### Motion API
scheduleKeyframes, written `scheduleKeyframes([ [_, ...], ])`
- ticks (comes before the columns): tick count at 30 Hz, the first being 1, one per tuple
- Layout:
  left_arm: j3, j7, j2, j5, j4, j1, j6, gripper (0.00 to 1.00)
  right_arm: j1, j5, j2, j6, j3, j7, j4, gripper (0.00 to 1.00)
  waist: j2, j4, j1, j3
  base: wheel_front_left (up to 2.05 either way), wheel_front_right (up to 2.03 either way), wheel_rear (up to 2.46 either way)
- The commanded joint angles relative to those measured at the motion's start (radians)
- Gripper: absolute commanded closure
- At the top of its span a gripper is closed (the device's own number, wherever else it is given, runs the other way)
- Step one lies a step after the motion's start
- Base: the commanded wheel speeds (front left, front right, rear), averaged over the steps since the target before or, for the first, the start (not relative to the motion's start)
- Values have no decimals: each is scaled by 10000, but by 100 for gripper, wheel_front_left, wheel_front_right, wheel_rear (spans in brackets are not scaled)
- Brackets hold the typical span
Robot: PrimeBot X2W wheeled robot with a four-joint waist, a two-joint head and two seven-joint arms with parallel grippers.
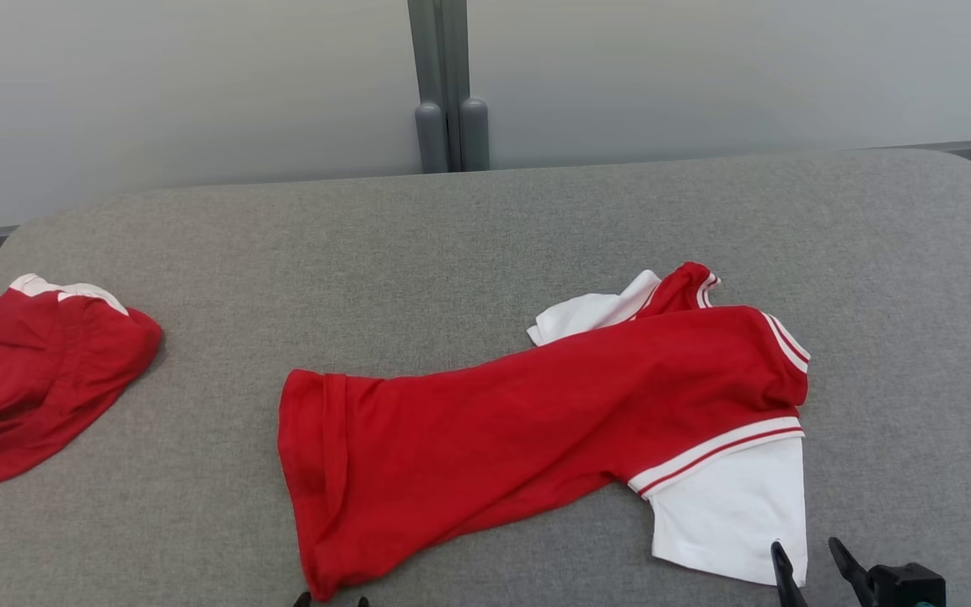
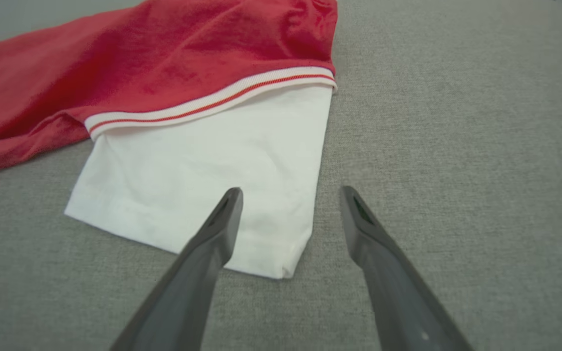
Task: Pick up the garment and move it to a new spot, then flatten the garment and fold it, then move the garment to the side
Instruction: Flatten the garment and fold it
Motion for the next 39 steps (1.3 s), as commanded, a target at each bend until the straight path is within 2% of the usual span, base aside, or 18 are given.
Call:
scheduleKeyframes([
  [1, -16, -2, 50, -54, 124, -261, -20, 0, -136, 53, 3, -18, 32, -28, 165, 0, 0, -14, 0, 40, 0, 0, 0],
  [11, -84, -2, 144, -324, 770, -937, -22, 0, -696, 294, 249, -18, 130, -5, 1574, 0, 0, -29, 0, 227, 0, 0, 0],
  [12, -105, -4, 151, -350, 833, -974, -22, 3, -766, 367, 287, -17, 190, -4, 1704, 45, 0, -29, 0, 240, 0, 0, 0],
  [13, -122, -4, 157, -387, 888, -1024, -22, 44, -808, 441, 317, -14, 252, -2, 1818, 64, 0, -29, 0, 244, 0, 0, 0],
  [14, -139, -2, 161, -419, 935, -1063, -22, 78, -839, 489, 328, -11, 308, -1, 1880, 95, 0, -27, 0, 247, 0, 0, 0],
  [15, -180, -2, 168, -443, 1004, -1094, -22, 100, -892, 592, 360, -9, 386, 1, 1908, 100, 0, -28, 0, 249, 0, 0, 0],
  [22, -238, -4, 292, -543, 603, -1162, -22, 100, -1051, 1012, 252, -12, 451, -16, 948, 100, 0, -69, 0, 322, 0, 0, 0],
  [30, -147, -4, 664, -447, -1003, -1751, -23, 100, -1735, 1364, -38, -12, 433, -17, -981, 100, 0, -204, 0, 514, 0, 0, 0],
  [36, -733, -4, 1440, -398, -1455, -3654, -23, 100, -3555, 1813, -500, -12, 630, -17, -1408, 100, 0, -378, 0, 969, 0, 0, 0],
  [39, -1397, 15, 1967, -627, -1248, -5397, -23, 100, -5110, 2116, -743, -12, 870, -17, -1231, 100, 0, -462, 0, 1584, 0, 0, 0],
])
